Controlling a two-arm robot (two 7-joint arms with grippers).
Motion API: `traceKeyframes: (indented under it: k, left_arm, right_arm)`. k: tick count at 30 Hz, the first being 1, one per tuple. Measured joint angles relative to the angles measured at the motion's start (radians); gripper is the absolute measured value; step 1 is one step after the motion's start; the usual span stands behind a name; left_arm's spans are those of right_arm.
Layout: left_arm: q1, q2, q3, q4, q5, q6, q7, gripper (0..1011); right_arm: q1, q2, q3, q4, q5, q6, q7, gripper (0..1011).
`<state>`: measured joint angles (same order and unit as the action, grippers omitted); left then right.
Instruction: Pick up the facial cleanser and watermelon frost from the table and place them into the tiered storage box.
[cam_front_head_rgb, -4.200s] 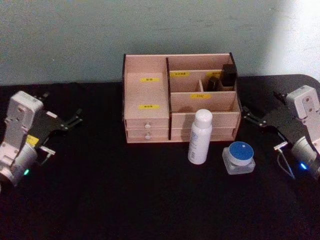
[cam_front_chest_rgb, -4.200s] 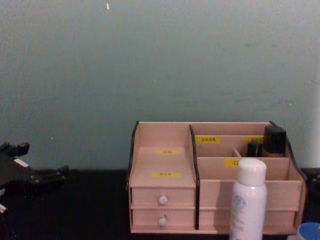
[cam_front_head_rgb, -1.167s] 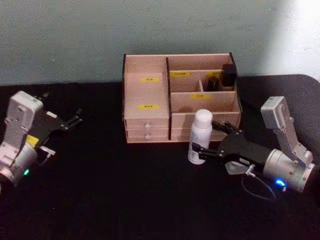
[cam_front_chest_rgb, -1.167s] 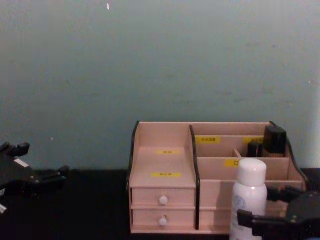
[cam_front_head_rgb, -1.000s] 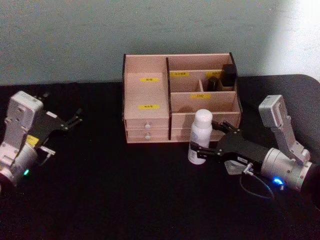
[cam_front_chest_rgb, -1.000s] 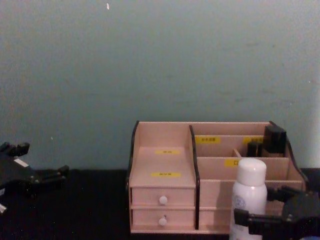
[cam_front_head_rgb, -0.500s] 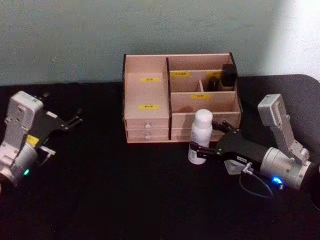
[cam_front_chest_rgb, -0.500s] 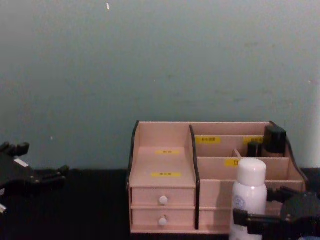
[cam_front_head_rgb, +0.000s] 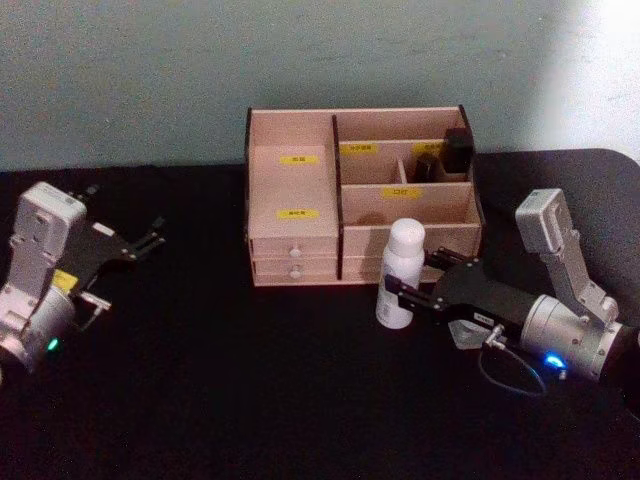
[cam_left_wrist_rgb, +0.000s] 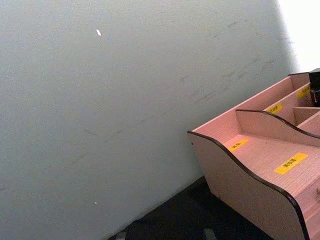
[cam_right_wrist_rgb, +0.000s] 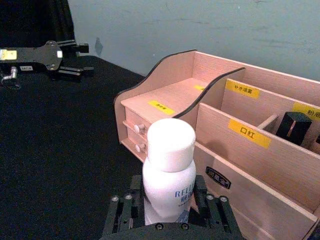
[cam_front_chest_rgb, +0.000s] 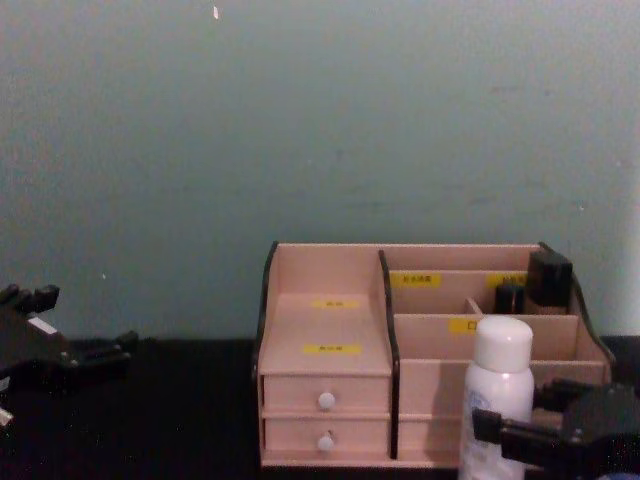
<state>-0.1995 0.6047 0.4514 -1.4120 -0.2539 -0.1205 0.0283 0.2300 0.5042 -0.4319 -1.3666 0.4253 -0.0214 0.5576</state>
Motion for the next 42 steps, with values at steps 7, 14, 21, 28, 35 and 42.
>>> traceKeyframes:
  k: [7,14,21,28,35,42]
  left_arm:
    - [0.0,0.0,0.0,0.0,0.0,0.0,0.0,1001]
    - [0.0,0.0,0.0,0.0,0.0,0.0,0.0,1001]
    - [0.0,0.0,0.0,0.0,0.0,0.0,0.0,1001]
    - [0.0,0.0,0.0,0.0,0.0,0.0,0.0,1001]
    - [0.0,0.0,0.0,0.0,0.0,0.0,0.0,1001]
    - [0.0,0.0,0.0,0.0,0.0,0.0,0.0,1001]
  right_arm:
    - [0.0,0.0,0.0,-0.001,0.0,0.0,0.0,590]
    - [0.0,0.0,0.0,-0.001,0.0,-0.001,0.0,591]
    - [0.002,0.002,0.0,-0.001,0.001,-0.006,0.015,591]
    - [0.006,0.016,0.006,-0.02,0.047,0.002,0.071,591]
    - [0.02,0.028,0.021,-0.055,0.12,0.028,0.103,591]
    - [0.06,0.022,0.039,-0.071,0.174,0.032,0.103,590]
